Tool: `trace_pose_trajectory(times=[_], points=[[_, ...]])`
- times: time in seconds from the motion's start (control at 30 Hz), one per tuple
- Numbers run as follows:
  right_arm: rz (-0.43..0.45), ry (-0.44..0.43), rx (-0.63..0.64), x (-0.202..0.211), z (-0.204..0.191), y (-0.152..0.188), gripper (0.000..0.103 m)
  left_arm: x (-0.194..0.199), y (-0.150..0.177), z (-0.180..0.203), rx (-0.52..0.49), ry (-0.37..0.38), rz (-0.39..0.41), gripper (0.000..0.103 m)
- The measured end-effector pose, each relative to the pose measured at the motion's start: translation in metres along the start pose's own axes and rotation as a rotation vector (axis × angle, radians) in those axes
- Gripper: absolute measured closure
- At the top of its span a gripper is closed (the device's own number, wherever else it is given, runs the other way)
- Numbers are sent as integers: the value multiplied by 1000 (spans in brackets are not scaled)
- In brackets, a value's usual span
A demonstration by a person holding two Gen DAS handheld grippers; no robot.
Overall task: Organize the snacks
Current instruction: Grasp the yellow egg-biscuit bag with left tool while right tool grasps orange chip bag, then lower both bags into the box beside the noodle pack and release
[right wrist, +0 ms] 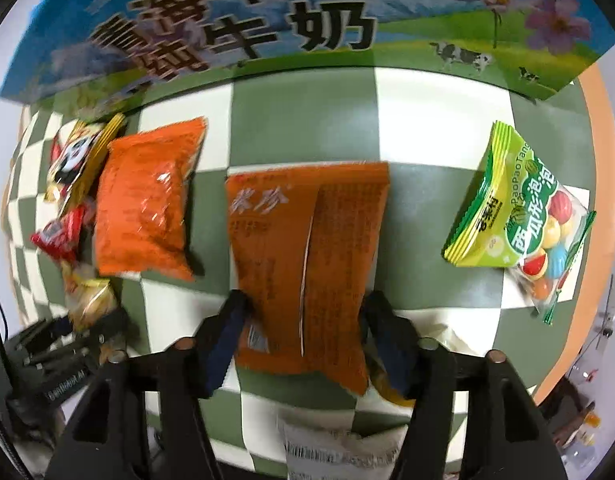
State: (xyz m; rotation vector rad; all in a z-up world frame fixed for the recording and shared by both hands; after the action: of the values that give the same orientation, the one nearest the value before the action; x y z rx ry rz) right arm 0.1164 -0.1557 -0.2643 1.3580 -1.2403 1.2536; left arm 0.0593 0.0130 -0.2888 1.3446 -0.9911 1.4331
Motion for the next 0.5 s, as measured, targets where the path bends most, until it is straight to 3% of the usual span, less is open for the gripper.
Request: trace_pose_trajectory(times=[0.1, 0.23, 0.5], points=[[71, 26, 12, 0, -2, -2, 52, 7, 5, -6, 20, 17, 16, 67], [95, 12, 26, 14, -9, 3, 64, 35, 20, -2, 11, 15, 69, 68], [131, -132, 36, 74, -23, 13, 68, 115, 48, 29, -3, 164, 164, 68]])
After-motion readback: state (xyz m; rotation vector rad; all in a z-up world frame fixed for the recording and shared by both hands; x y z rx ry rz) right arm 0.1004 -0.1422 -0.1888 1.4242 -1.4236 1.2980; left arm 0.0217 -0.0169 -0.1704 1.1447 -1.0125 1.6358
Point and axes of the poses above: each gripper's, at about its wrist camera, not at the fingertips, and x roughly against the way its jaws point, z to its right, y to its underside, the point moved 4 cm from there along -x, roughly the way its jaws point
